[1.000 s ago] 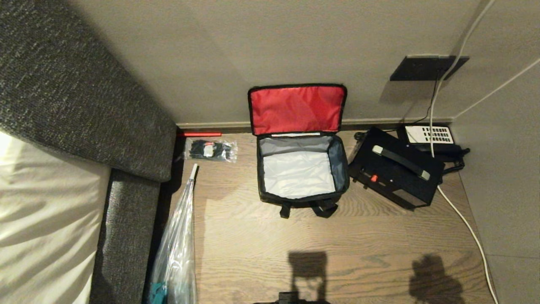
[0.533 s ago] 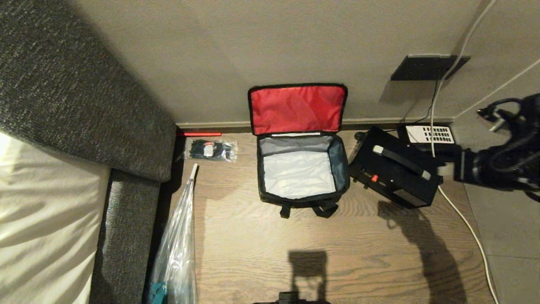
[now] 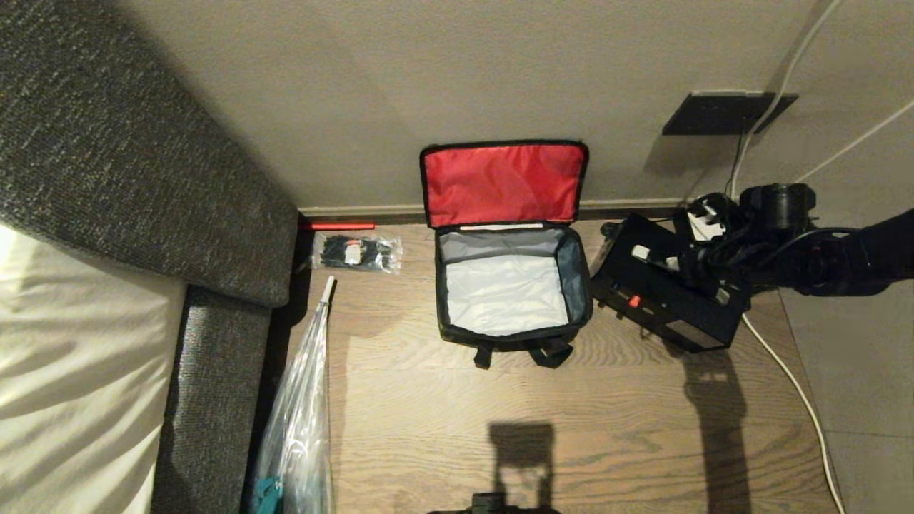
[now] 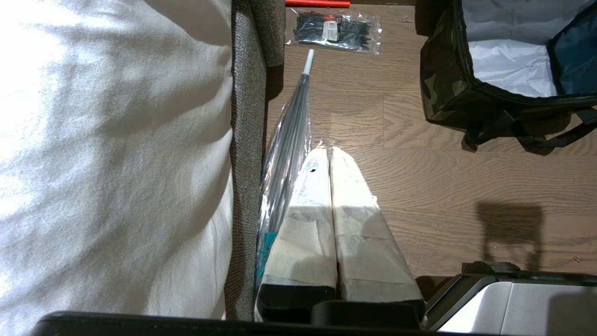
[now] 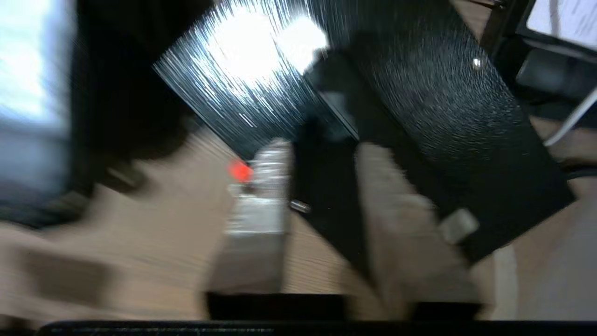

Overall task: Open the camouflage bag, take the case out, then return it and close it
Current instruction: Grip the handle again

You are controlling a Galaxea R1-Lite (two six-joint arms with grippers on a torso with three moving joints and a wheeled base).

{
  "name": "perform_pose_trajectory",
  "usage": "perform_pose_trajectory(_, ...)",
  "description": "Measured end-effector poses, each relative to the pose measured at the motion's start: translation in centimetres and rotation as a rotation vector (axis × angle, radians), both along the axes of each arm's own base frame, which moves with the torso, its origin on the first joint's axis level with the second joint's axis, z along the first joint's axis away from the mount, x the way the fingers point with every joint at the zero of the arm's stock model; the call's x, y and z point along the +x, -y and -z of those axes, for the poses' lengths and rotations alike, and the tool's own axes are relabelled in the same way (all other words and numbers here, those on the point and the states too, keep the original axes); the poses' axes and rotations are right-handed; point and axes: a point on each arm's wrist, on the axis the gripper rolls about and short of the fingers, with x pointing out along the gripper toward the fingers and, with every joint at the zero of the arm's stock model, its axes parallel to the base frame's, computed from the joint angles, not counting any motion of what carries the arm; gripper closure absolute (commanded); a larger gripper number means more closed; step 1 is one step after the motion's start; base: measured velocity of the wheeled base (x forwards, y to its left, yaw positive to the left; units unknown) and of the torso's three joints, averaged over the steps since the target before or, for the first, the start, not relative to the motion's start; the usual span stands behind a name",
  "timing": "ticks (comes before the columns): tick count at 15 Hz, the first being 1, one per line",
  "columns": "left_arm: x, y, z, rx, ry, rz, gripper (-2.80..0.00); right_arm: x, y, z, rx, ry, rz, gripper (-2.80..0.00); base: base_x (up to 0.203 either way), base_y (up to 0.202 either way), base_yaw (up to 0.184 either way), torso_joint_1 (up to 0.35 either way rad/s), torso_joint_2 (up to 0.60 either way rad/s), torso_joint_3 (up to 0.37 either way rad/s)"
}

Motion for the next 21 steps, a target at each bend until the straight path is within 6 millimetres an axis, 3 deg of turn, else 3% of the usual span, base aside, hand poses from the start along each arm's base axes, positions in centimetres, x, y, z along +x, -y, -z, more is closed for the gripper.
perform_pose_trajectory(4,0.0,0.0,0.0,0.000,0.000,0.000,0.00,1.4,0.8,2.7,-0.314,0.006,0.094,-2.80,0.000,0.000,0.000,0.000,0.00,0.000)
perform_pose_trajectory(6,0.0,0.0,0.0,0.000,0.000,0.000,0.00,1.0,0.9,3.5,-0.508,0.012,0.125,-2.80,0.000,0.000,0.000,0.000,0.00,0.000)
perform_pose_trajectory(9,0.0,0.0,0.0,0.000,0.000,-0.001,0.00,0.3,0.8,3.1,-0.725,0.141,0.109,-2.80,0.000,0.000,0.000,0.000,0.00,0.000)
perform_pose_trajectory(11,0.0,0.0,0.0,0.000,0.000,0.000,0.00,-0.8,0.4,4.3,-0.838,0.146,0.078,-2.80,0.000,0.000,0.000,0.000,0.00,0.000)
perform_pose_trajectory(18,0.0,0.0,0.0,0.000,0.000,0.000,0.00,-0.8,-3.3,7.2,-0.955,0.196,0.344,-2.80,0.000,0.000,0.000,0.000,0.00,0.000)
perform_pose_trajectory(21,0.0,0.0,0.0,0.000,0.000,0.000,0.00,-0.1,-3.5,8.5,-0.954,0.168,0.408,-2.80,0.000,0.000,0.000,0.000,0.00,0.000)
